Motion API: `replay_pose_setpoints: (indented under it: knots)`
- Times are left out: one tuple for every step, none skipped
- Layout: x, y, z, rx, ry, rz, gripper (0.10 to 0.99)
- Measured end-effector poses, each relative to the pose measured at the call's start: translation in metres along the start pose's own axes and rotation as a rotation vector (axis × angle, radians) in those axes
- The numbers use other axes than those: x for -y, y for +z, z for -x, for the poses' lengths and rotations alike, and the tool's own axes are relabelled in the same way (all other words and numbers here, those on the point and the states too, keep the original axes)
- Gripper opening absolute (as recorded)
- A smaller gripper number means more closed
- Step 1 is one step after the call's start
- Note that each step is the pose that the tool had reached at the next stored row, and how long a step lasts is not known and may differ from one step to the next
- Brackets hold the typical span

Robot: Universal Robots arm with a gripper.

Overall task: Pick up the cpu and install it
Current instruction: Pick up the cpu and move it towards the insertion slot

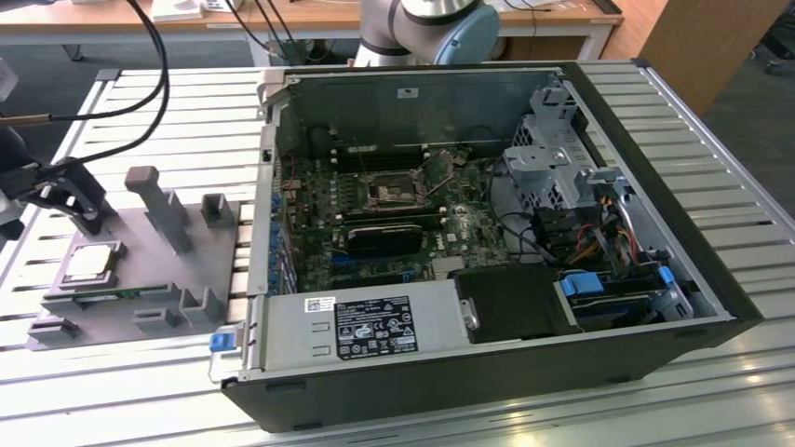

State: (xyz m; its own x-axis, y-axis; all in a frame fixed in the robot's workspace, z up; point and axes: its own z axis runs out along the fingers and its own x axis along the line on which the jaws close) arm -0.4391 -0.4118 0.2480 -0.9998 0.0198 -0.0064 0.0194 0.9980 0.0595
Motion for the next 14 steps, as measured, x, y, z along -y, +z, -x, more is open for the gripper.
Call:
replay_pose_setpoints:
  knots:
    - [0.0001, 0.0015, 0.0, 0.0004, 0.005, 0.0, 0.89]
    - [0.0002, 0.003, 0.0, 0.0008, 0.013, 0.0, 0.89]
    - [0.0003, 0.0047, 0.0001, 0.0014, 0.023, 0.0, 0.89]
    - [0.0004, 0.0063, 0.0, 0.0016, 0.028, 0.0, 0.89]
    - [0.0005, 0.0077, 0.0, 0.0017, 0.028, 0.0, 0.89]
    - [0.0006, 0.0089, 0.0, 0.0018, 0.029, -0.001, 0.89]
    - [0.0007, 0.0104, 0.0, 0.0018, 0.029, -0.001, 0.89]
    - [0.0008, 0.0116, -0.0001, 0.0017, 0.029, -0.002, 0.89]
    - [0.0011, 0.0174, -0.0001, 0.001, 0.028, -0.004, 0.89]
    - [0.0011, 0.0186, -0.0001, -0.0005, 0.028, -0.004, 0.89]
    - [0.0012, 0.0195, -0.0002, -0.0015, 0.025, -0.004, 0.89]
    - [0.0013, 0.0202, -0.0002, -0.0022, 0.021, -0.004, 0.89]
    - [0.0014, 0.0211, -0.0001, -0.0027, 0.019, -0.004, 0.89]
    - [0.0015, 0.0222, -0.0001, -0.0034, 0.018, -0.004, 0.89]
